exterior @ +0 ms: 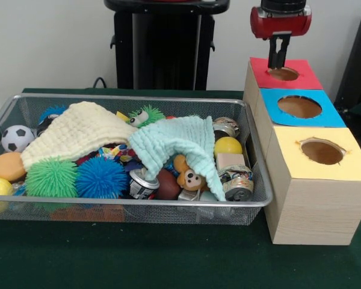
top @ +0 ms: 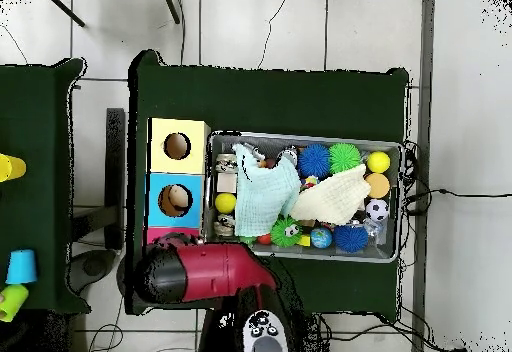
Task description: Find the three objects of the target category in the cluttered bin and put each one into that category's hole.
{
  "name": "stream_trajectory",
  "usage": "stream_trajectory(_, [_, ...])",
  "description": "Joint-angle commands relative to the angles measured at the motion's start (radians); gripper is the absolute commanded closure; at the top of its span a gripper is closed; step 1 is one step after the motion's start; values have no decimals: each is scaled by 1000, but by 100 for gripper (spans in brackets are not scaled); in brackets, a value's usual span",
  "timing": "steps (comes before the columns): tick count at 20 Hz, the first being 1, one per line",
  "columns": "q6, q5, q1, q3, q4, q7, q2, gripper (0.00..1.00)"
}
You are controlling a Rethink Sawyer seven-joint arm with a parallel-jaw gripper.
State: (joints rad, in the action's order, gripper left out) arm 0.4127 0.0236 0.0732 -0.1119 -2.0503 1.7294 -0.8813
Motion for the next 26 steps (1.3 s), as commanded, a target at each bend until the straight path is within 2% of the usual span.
stream_trajectory(1, [68,22,60,-20,155,48,51,100])
stream_trajectory(8, [66,17,114,-43,191,35,68,100])
stream_trajectory(11, [98,29,138,-47,222,8,71,100])
stream_trajectory(15, [116,52,174,-56,292,-34,124,100])
stream_trajectory(20, [136,74,166,-26,367,-21,175,100])
stream_trajectory(26, [129,85,171,-16,403,-5,219,100])
